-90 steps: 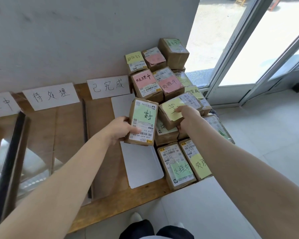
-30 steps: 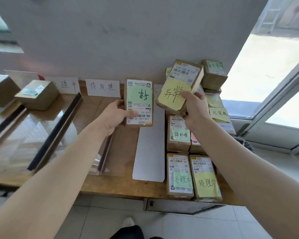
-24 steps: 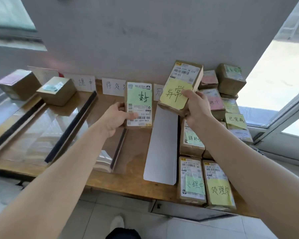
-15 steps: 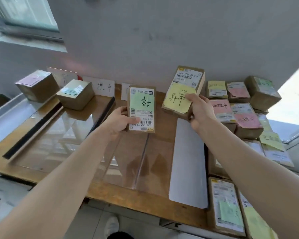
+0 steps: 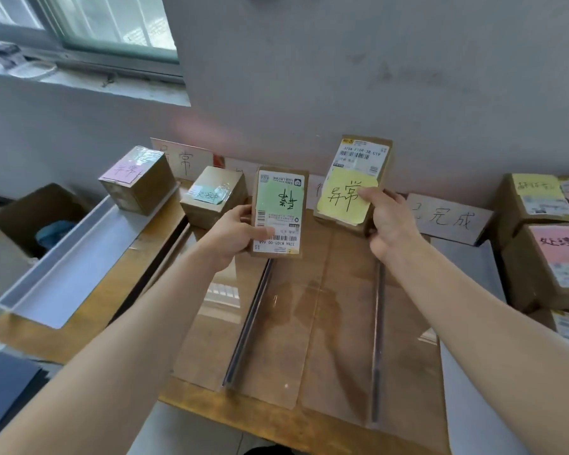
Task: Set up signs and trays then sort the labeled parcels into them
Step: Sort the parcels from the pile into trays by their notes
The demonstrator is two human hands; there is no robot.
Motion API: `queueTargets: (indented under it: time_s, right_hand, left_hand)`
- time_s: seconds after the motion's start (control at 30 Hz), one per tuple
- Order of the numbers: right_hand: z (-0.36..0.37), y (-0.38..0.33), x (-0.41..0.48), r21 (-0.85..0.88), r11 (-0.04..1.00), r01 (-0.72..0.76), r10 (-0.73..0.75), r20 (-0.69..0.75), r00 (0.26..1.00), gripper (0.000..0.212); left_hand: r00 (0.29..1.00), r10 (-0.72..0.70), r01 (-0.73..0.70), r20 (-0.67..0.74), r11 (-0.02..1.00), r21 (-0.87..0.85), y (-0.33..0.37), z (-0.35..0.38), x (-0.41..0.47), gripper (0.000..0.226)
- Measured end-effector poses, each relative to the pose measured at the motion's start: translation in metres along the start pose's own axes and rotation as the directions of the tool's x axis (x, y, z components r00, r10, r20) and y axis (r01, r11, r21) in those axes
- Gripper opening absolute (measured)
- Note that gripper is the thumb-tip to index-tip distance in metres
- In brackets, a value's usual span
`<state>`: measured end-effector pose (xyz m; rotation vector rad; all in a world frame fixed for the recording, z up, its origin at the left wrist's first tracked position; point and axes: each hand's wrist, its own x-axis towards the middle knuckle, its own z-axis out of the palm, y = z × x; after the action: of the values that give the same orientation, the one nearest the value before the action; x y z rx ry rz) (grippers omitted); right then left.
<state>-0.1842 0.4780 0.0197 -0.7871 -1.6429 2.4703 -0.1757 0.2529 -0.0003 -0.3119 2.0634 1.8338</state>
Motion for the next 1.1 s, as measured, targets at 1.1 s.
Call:
queueTargets:
  time_s: [1.1]
  right_hand:
    - [0.345, 0.216, -0.028, -0.233, 0.947, -0.221, 0.233, 0.027, 0.972, 0.047]
  left_hand:
    - [0.986, -0.162, 0.164, -0.024, 0.978, 0.126, -0.068, -0.384, 0.032, 0.032]
